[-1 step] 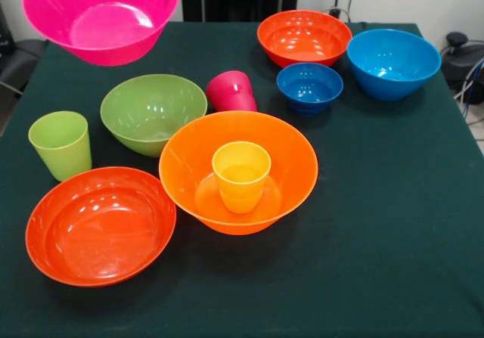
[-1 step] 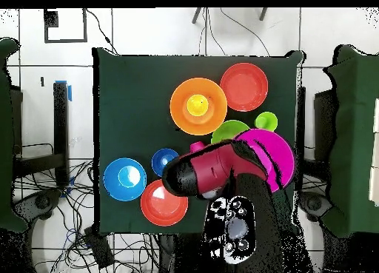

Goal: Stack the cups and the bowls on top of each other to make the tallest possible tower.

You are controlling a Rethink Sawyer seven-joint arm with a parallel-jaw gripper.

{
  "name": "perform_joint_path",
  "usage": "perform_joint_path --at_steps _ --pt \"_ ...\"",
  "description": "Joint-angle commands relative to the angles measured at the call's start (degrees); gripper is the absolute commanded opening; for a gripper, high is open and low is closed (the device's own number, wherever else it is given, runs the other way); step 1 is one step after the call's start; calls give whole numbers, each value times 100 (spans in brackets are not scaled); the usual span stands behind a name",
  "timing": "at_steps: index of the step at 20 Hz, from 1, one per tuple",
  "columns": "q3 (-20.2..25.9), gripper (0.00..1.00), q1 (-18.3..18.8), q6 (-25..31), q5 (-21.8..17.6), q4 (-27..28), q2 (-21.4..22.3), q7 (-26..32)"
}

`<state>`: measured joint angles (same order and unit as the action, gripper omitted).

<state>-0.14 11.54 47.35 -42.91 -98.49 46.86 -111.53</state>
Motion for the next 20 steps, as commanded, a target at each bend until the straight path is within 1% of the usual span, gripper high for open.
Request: perform_joint_path --at_steps 1,3,4,8,11,14,15,16,19,20 --pt "255 0 -232 159 337 406 113 -442" --pt "243 0 -302 76 414 510 27 -644" --pt "209 0 -341 -119 487 510 11 -905" --pt "168 0 -459 -628 720 576 -51 -1339" --pt "217 0 -471 -726 943 733 -205 -1310" --pt "328 0 -420 -707 1201 899 -357 -1094" --pt "341 0 -413 -760 1283 938 -415 -1085" --pt "370 0 -405 -910 1272 1006 -472 -1012" --pt "426 0 -361 -1114 1485 1144 -658 -974" --pt "425 0 -346 -1226 1517 1119 -676 -968"
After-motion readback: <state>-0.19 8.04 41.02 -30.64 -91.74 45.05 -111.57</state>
